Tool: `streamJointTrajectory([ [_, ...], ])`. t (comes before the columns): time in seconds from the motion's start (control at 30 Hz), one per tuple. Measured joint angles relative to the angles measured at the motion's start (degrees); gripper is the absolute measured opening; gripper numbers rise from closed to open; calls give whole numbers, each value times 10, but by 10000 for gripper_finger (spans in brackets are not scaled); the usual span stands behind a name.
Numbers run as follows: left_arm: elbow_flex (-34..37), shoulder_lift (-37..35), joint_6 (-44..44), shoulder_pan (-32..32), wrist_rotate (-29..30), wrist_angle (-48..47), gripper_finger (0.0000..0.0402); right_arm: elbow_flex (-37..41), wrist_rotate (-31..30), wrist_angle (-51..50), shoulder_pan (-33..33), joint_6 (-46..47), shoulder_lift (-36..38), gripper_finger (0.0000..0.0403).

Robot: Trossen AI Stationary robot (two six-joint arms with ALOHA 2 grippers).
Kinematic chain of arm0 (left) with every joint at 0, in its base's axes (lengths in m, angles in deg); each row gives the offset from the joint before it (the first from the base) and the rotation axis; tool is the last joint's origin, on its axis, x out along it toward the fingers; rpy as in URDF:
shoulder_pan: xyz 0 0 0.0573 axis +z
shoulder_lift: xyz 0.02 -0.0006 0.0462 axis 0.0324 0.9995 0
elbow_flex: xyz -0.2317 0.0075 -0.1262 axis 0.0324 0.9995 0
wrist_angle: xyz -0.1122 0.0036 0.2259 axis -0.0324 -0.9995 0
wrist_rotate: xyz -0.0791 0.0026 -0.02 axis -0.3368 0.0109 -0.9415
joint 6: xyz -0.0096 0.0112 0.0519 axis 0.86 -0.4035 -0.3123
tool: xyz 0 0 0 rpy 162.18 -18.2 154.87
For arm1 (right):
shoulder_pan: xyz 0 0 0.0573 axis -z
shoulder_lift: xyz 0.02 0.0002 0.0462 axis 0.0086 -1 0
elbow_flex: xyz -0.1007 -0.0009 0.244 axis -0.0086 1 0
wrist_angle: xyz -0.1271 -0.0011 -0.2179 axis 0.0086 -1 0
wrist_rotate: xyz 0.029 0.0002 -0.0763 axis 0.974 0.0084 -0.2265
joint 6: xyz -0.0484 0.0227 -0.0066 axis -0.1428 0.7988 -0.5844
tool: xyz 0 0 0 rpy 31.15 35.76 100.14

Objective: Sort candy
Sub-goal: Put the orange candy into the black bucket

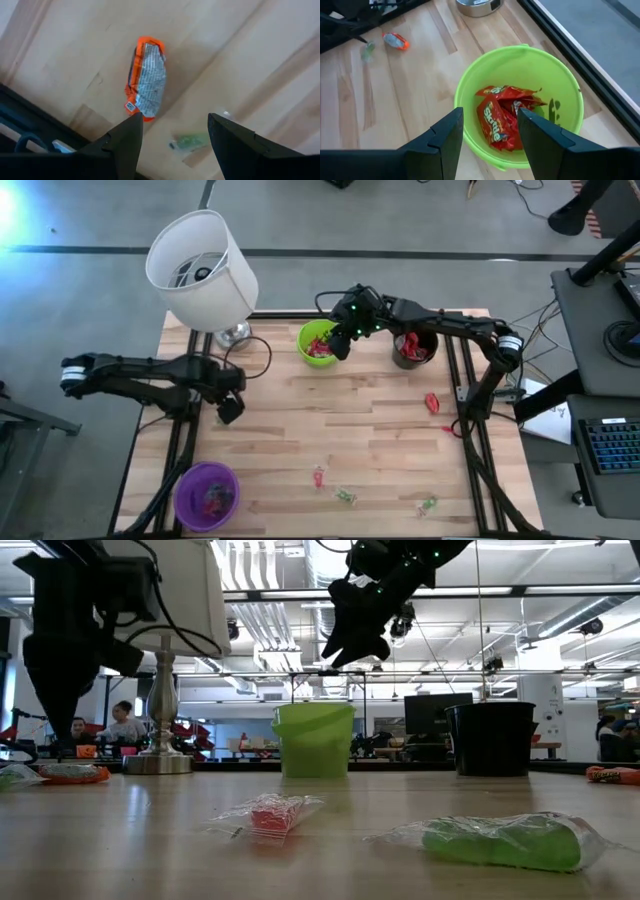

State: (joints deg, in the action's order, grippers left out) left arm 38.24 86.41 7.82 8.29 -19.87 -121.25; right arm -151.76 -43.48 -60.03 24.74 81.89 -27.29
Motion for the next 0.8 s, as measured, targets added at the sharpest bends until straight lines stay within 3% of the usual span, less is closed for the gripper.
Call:
streamJointTrajectory([
  [0.23, 16, 31, -42, 38, 1, 42, 206, -5, 11, -14, 0, 2, 0, 178],
  [0.8, 12, 160, -41, 98, 2, 52, 206, -5, 30, -46, 0, 0, 0, 175],
])
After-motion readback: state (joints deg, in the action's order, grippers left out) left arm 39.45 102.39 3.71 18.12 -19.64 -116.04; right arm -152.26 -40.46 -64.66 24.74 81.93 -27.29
